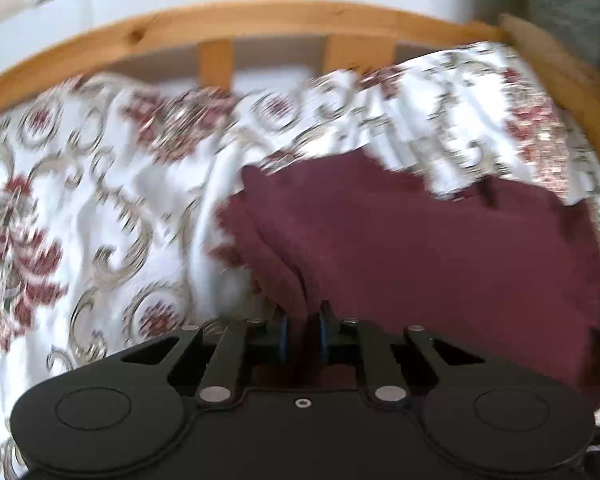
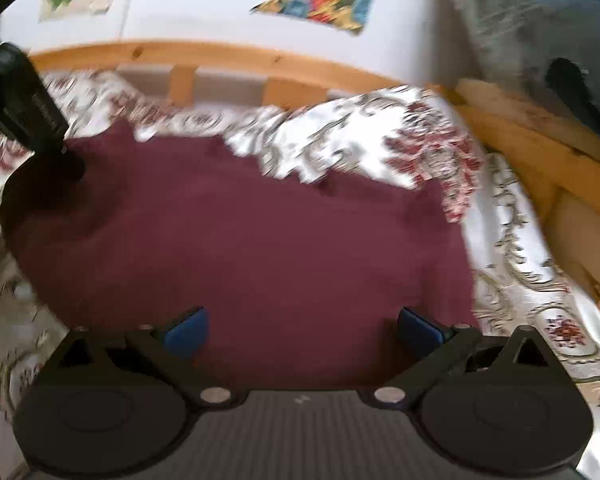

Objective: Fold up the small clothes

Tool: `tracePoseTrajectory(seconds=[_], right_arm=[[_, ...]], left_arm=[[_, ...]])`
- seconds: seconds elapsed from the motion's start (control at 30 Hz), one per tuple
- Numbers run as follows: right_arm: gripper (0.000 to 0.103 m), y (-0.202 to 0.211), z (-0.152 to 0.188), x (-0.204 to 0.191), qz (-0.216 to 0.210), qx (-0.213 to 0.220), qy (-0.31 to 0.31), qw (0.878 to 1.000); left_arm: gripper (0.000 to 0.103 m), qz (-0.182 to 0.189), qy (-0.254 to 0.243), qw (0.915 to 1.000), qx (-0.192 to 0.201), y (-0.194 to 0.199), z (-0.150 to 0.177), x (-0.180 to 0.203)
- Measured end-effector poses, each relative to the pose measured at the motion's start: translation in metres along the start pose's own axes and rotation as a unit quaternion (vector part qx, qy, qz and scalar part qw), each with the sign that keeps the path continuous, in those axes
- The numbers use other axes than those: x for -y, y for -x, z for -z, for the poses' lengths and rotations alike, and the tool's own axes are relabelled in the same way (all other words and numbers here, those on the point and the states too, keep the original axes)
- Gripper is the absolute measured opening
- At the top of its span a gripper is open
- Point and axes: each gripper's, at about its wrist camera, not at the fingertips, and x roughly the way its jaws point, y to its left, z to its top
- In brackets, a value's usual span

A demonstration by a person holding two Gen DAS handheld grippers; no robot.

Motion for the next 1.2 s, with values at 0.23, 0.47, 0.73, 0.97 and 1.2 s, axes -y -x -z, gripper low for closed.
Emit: tracePoseTrajectory(seconds=[0.23, 0.47, 0.73, 0.97, 1.2], right_arm=[[0.103, 0.003, -0.003, 0.032, 0.043, 0.008, -0.014, 0.999], [0.103, -0.004, 0.003, 0.070, 0.081, -0.009, -0.057, 0.995], [0.103, -0.006, 0.015, 0.110, 0.060, -0.014, -0.183, 0.981], [0.103, -0.005, 0.014, 0.103, 0.067, -0.013, -0.171, 0.983], [0.103, -0.003, 0.013, 0.106, 0.073, -0.010, -0.175, 0.982]], left_arm=[[0.014, 0.053, -0.106, 0.9917, 0.049, 0.031, -0.013, 0.075], [0.014, 0.108, -0.162, 0.9800, 0.045, 0.016, 0.004, 0.126], [0.018, 0.132, -0.168, 0.9750, 0.060, 0.005, 0.030, 0.125], [0.029, 0.173, -0.182, 0.9669, 0.046, 0.001, 0.038, 0.123], [0.071, 0.226, -0.151, 0.9604, 0.063, 0.014, 0.037, 0.109]])
